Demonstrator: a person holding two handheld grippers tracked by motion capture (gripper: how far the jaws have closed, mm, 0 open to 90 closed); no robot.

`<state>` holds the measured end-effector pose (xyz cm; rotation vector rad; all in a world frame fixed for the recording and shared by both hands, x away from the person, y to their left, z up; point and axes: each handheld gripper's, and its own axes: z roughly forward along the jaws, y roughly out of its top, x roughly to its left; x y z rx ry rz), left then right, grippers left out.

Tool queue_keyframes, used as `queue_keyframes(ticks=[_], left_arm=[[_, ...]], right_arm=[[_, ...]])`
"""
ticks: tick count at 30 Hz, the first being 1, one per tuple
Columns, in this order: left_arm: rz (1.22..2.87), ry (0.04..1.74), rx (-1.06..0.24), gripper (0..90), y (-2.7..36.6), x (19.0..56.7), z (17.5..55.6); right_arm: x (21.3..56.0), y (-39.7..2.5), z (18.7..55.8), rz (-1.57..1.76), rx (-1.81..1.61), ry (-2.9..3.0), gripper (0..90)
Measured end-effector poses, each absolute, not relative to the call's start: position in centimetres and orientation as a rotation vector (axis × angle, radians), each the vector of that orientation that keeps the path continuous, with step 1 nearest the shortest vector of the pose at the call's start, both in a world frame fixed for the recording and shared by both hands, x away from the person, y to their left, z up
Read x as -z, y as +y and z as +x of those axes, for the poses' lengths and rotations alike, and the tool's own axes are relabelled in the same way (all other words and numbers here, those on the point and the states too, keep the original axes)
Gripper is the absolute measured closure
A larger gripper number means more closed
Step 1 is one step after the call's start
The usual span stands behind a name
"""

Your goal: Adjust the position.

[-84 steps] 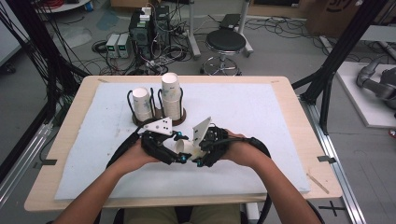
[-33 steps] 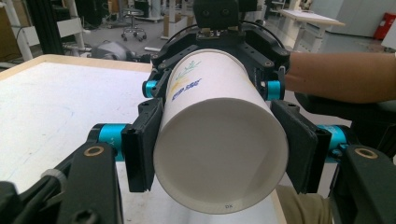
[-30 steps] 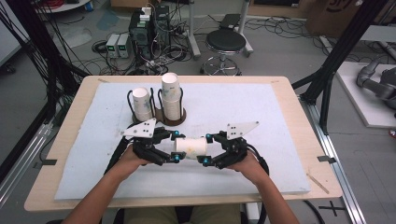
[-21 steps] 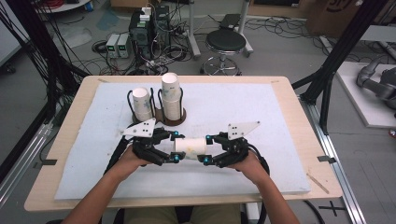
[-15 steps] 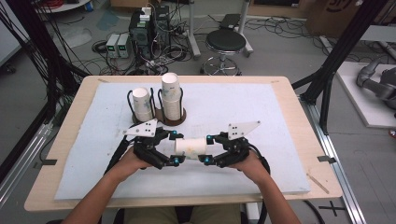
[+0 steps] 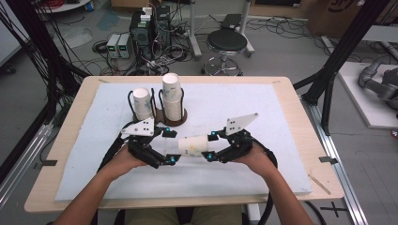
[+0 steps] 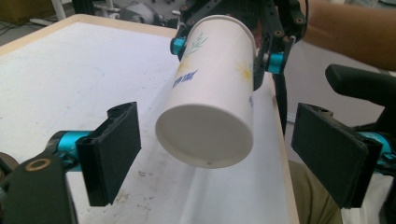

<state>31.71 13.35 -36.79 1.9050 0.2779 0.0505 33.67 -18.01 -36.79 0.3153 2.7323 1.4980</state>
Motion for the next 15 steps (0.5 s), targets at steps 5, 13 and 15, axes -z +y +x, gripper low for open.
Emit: queue_keyframes(ticks=[5, 13, 15], left_arm=[[1.94, 0.279, -0.059, 16.4, 13.2, 36.7, 31.7], [1.991, 0.274, -0.069, 16.5, 12.8, 36.5, 31.7], [2.0, 0.272, -0.063, 16.8, 12.8, 36.5, 31.8]], right_arm=[[36.1, -17.1, 33.8, 0.261, -1.368, 2.788, 36.4], [34.3, -15.3, 33.8, 0.171, -1.147, 2.853, 36.4], [33.9, -14.9, 33.9, 0.151, -1.1, 2.868, 36.4]])
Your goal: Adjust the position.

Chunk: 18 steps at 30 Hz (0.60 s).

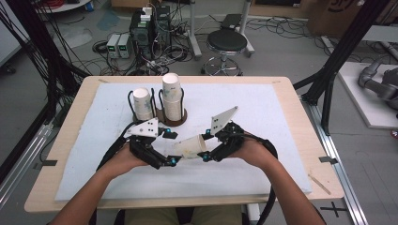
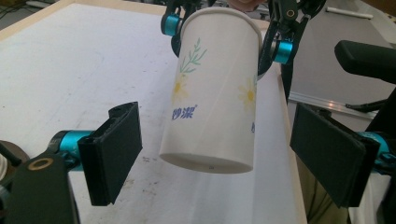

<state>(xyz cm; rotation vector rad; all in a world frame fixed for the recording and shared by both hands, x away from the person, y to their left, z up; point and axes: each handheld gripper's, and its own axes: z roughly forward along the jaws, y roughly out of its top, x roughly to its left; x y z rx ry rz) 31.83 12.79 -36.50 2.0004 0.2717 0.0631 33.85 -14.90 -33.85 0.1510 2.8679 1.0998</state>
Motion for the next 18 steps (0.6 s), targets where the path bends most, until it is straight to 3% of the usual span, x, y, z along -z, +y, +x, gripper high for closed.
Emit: queue_keyframes(ticks=[18], left_arm=[[2.139, 0.252, -0.064, 19.6, 11.3, 36.3, 32.4]], right_arm=[[31.6, -11.7, 33.9, 0.014, -0.747, 2.937, 36.3]])
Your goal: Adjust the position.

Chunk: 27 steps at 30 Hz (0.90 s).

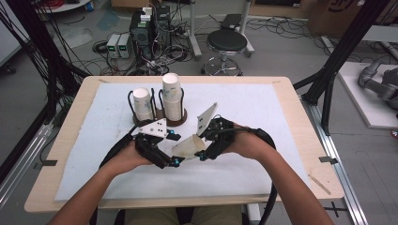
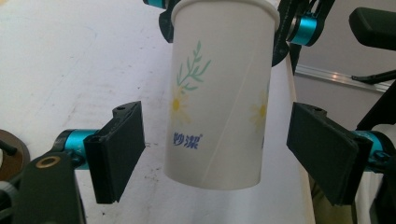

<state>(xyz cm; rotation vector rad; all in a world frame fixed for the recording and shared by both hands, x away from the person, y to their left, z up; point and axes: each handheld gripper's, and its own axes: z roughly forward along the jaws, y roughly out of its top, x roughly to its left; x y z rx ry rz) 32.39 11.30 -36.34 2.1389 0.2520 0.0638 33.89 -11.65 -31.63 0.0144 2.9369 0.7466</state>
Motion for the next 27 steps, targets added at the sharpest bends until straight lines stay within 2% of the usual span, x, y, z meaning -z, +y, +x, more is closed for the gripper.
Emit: queue_keyframes(ticks=[16, 20, 27], left_arm=[[2.22, 0.251, -0.049, 24.7, 10.1, 36.5, 32.8], [2.247, 0.243, -0.043, 30.5, 10.0, 36.6, 32.9], [2.253, 0.243, -0.021, 34.9, 9.8, 36.9, 32.9]], right_arm=[[30.7, -8.9, 33.6, -0.08, -0.507, 2.957, 36.0], [30.7, -8.7, 33.6, -0.084, -0.498, 2.961, 36.0], [30.9, -8.4, 33.5, -0.095, -0.464, 2.973, 36.1]])
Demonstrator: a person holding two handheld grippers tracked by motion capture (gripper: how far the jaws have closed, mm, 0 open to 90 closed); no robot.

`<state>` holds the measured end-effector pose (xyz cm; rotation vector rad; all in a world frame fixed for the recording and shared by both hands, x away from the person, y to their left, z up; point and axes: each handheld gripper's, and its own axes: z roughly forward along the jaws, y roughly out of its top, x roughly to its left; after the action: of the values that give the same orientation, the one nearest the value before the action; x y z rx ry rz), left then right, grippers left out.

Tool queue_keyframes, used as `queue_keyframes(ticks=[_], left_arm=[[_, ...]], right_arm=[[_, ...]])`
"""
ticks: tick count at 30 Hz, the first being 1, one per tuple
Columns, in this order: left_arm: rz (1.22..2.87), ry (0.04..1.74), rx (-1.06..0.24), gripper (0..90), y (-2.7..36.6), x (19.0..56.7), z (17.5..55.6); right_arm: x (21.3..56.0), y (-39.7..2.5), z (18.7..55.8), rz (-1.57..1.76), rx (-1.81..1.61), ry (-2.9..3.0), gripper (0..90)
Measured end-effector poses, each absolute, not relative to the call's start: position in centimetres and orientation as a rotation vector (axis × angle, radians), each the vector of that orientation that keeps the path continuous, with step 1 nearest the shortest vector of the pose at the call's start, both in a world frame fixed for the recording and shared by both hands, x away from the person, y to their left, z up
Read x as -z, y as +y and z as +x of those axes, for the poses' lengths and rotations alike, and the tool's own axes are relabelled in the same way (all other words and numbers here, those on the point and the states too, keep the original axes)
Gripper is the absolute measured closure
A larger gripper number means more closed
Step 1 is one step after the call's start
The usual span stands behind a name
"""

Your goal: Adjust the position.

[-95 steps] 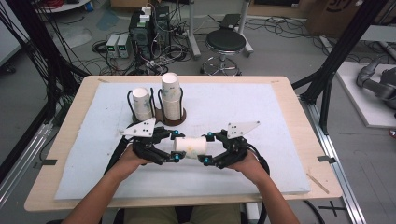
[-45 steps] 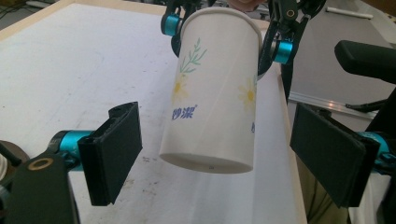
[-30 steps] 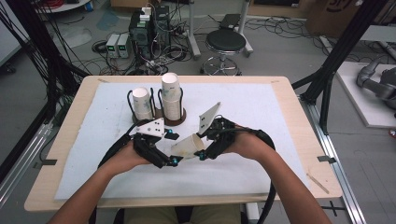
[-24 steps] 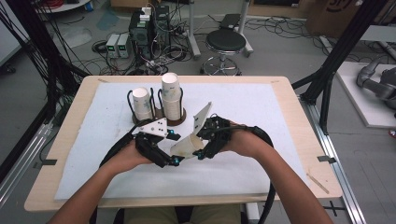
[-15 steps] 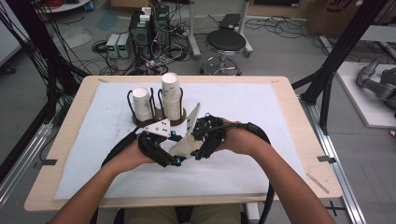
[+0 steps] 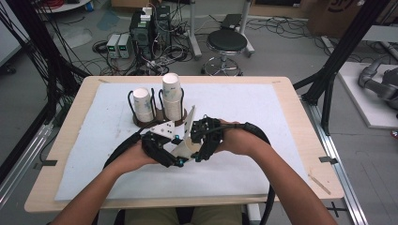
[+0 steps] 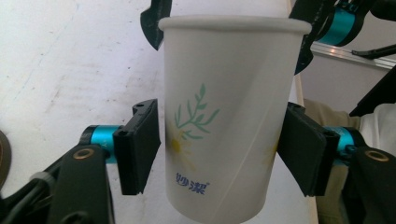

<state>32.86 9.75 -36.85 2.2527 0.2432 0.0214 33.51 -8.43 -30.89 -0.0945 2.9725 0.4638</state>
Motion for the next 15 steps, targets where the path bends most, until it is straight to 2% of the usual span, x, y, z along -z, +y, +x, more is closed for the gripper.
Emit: queue_keyframes(ticks=[11, 15], left_arm=[[2.302, 0.206, 0.0, 37.9, 9.3, 37.28, 32.81], [2.257, 0.23, 0.003, 38.4, 9.57, 37.48, 32.71]], right_arm=[[31.14, -7.66, 33.26, -0.144, -0.427, 2.989, 36.7], [31.06, -7.78, 33.38, -0.137, -0.443, 2.99, 36.2]])
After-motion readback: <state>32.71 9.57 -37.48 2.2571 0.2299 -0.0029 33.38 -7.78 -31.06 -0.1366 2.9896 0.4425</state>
